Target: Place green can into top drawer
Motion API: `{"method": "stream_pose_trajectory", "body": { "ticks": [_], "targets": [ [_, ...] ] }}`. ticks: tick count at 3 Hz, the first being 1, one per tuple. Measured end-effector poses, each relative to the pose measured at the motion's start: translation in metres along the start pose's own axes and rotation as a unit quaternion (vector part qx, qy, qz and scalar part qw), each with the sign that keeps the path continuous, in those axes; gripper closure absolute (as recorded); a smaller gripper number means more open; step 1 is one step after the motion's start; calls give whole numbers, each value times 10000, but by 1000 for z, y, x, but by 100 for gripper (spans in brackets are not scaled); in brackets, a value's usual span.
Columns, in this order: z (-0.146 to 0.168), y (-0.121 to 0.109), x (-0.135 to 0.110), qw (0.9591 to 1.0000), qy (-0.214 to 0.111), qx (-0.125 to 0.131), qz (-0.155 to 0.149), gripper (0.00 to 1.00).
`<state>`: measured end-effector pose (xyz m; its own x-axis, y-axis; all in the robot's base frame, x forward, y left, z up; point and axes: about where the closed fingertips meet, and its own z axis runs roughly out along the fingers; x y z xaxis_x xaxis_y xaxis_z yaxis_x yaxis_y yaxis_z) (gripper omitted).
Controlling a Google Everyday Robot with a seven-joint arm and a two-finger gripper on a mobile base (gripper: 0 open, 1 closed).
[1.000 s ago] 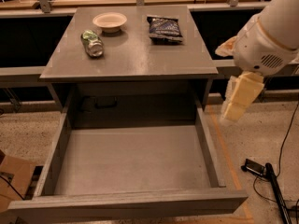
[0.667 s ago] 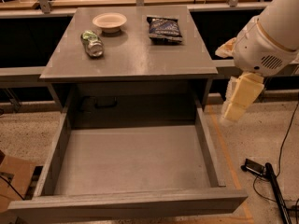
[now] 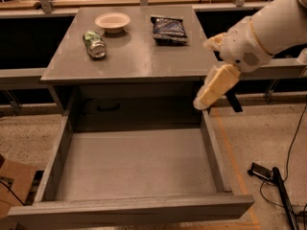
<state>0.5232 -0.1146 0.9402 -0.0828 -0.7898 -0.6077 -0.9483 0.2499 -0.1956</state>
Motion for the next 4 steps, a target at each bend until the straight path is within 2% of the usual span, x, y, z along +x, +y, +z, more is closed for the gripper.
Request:
{"method": "stream_pose_trajectory", "body": {
  "ticks": [1, 2, 3, 4],
  "targets": [
    [27, -51, -40, 9958, -898, 158, -41, 0],
    [28, -62, -45, 9944, -1036, 213, -31, 0],
    [30, -58, -35, 9935, -1096, 139, 257, 0],
    [61, -64, -41, 9862, -1536, 27, 620, 0]
  ]
}}
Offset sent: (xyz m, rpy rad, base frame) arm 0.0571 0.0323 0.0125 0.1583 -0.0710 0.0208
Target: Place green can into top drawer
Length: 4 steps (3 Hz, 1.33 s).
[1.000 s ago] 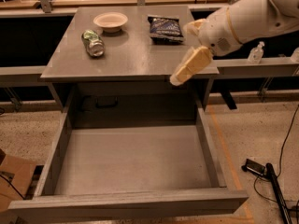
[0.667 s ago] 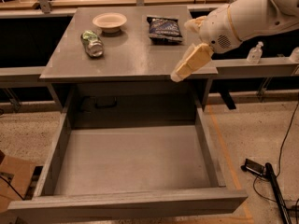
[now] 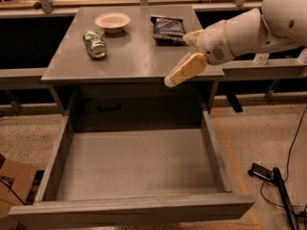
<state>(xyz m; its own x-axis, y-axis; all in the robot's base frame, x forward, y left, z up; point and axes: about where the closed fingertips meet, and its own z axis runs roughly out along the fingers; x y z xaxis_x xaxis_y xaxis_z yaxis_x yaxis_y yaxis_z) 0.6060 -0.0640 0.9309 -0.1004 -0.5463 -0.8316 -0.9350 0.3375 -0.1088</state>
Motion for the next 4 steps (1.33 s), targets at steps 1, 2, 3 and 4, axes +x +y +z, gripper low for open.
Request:
{"method": "stream_pose_trajectory", "body": {
  "ticks": [1, 2, 3, 4],
  "targets": [
    [49, -28, -16, 9984, -519, 107, 181, 0],
    [97, -57, -31, 9953, -908, 190, 275, 0],
    [119, -69, -49, 9918, -1217, 352, 171, 0],
    [123, -65, -40, 9935, -1030, 390, 269, 0]
  ]
}}
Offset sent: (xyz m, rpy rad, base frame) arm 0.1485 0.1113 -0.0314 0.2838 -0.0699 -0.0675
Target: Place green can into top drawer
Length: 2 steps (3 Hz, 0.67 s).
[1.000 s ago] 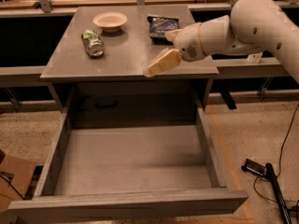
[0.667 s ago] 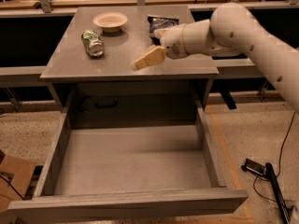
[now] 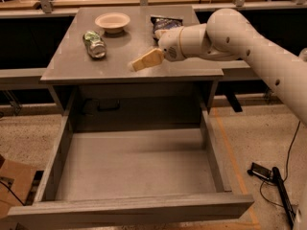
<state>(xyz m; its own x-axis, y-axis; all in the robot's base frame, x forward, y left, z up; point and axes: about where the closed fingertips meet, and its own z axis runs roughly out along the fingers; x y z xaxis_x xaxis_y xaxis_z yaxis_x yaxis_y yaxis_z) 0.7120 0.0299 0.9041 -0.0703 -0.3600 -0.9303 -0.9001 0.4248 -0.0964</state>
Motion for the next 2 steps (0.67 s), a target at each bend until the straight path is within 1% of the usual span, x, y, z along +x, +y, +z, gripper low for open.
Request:
{"method": "stream_pose_trajectory", "body": {
  "ticks": [1, 2],
  "targets": [
    [22, -3, 6, 9999, -53, 92, 120, 0],
    [64, -21, 9, 9992, -308, 213, 104, 0]
  ]
}}
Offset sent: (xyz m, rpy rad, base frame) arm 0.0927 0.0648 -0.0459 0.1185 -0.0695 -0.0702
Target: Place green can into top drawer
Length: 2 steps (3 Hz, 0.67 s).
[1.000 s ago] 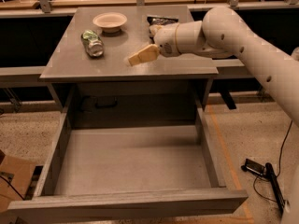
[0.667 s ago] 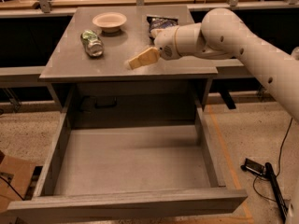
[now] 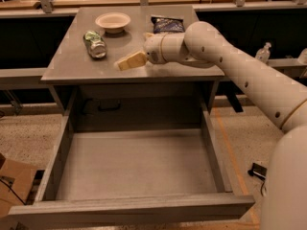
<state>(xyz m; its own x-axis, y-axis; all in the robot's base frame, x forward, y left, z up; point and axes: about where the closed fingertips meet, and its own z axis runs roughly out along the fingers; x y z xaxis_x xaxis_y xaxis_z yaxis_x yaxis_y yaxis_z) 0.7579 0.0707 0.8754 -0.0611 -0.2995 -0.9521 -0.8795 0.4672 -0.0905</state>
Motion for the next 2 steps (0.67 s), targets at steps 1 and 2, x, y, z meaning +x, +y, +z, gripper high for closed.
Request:
{"method": "stream_pose_trajectory", "body": {
  "ticks": [1, 2],
  "targets": [
    [39, -17, 2, 9997, -225, 138, 5, 0],
    [75, -28, 0, 9987, -423, 277, 63, 0]
  ]
}}
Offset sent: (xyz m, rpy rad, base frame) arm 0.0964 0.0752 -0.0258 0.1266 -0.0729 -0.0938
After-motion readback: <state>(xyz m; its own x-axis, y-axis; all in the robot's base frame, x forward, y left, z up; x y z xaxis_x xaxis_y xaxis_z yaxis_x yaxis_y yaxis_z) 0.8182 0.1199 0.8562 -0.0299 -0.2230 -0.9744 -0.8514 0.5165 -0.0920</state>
